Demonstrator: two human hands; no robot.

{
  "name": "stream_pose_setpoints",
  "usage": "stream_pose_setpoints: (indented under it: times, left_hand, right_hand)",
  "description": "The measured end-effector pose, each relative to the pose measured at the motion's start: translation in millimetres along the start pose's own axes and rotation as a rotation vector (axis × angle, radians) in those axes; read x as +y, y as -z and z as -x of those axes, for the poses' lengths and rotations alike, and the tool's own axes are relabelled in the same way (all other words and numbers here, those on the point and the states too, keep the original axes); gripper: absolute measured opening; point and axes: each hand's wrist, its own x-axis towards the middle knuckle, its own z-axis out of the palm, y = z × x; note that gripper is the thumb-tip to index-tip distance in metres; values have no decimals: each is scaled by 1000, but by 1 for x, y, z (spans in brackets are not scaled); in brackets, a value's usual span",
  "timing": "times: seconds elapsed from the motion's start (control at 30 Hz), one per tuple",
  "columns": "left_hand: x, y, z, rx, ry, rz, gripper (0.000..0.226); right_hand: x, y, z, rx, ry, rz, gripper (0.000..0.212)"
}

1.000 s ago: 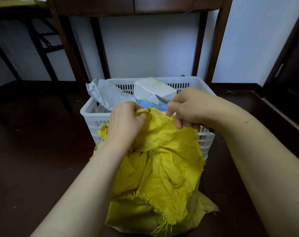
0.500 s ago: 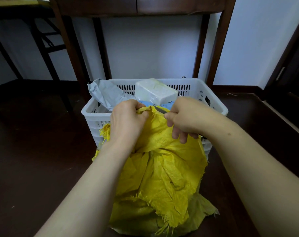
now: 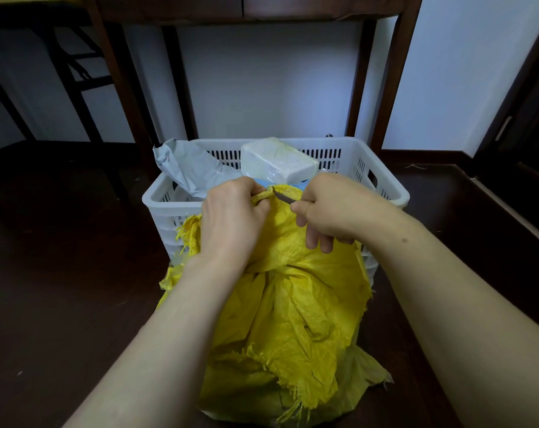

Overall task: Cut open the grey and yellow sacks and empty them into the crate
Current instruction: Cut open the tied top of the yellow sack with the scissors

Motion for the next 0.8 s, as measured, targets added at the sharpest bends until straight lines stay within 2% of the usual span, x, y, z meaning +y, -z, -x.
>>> stream_pose_setpoints:
  times: [0.33,0.53,0.7,0.8]
  left_hand:
    - [2,0,2,-8,-103,-49,22]
    - [0,-1,2,-22,-149,-55,25]
    - [-7,8,-3,27,-95,-35,23]
    - [-5,8,-2,15,-119,-49,23]
  right_hand:
    - [1,-9,-5,138,-8,70,25]
    - [-5,-18,-3,302,15,232,41]
    - [0,-13,-4,241,27,197,36]
    - [1,-11,-4,222,53,175,22]
